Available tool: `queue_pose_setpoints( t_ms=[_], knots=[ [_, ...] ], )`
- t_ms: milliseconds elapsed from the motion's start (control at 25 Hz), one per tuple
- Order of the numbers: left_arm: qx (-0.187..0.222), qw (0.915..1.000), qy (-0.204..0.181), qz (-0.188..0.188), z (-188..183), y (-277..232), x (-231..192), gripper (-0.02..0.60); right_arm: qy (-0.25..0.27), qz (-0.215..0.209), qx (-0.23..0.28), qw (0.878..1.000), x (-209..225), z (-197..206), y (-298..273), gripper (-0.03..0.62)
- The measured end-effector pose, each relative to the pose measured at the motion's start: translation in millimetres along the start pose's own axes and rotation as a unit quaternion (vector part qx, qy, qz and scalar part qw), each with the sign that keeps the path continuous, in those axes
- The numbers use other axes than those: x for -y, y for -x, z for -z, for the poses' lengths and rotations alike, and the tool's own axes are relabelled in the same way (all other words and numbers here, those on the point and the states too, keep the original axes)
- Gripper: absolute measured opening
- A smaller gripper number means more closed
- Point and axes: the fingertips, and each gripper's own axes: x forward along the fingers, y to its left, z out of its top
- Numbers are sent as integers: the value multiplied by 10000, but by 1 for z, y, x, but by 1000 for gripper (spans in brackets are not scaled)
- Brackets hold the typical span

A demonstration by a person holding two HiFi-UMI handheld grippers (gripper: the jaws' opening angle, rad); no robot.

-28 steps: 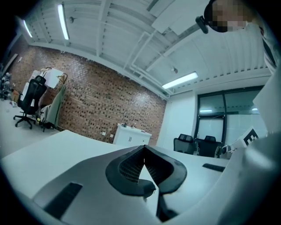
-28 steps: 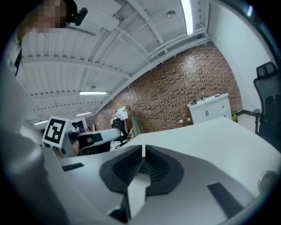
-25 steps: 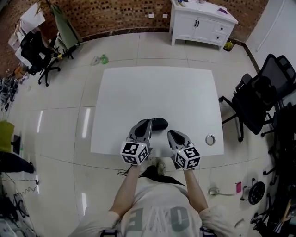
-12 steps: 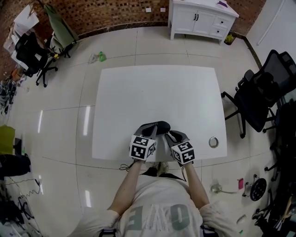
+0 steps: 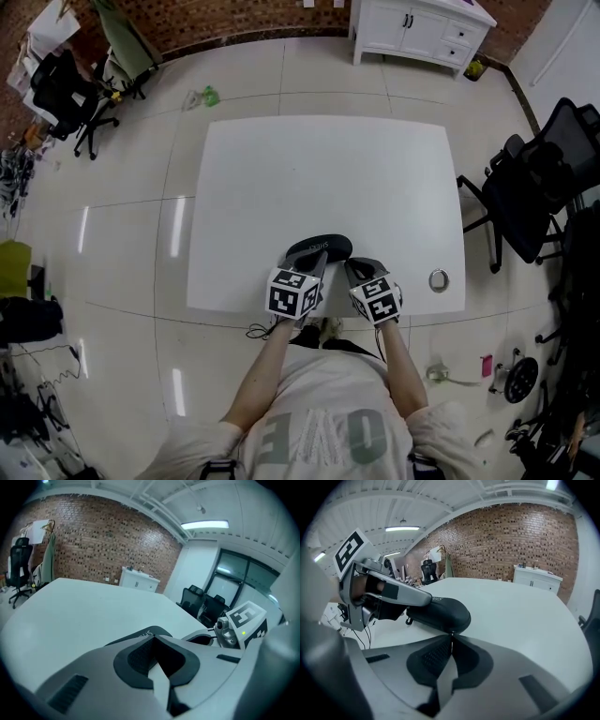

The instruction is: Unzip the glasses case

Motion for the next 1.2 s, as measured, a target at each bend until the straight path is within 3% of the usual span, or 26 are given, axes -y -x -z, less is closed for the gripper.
queue_pose_setpoints(
  t_ms=[160,360,560,600,760,1200],
  knots=[
    [9,10000,-43,-7,1,1,-1,-8,166,74,-152,9997,-2,1,1,0],
    [181,9998,-55,-52,-6,4,3,-8,305,-156,-180,9993,-23,3,8,0],
    [-59,9973,-681,-263,-6,-8,16,-8,684,-496,-202,9962,-57,1,3,0],
    [-47,9974,-661,-300,-5,-9,15,-8,716,-517,-212,9959,-59,0,3,0],
    [205,9997,59,-116,-5,-8,13,-8,779,-494,-273,9954,-55,4,4,0],
    [173,9994,293,-37,-2,-9,15,-8,688,-13,-299,9972,-16,2,4,0]
  ],
)
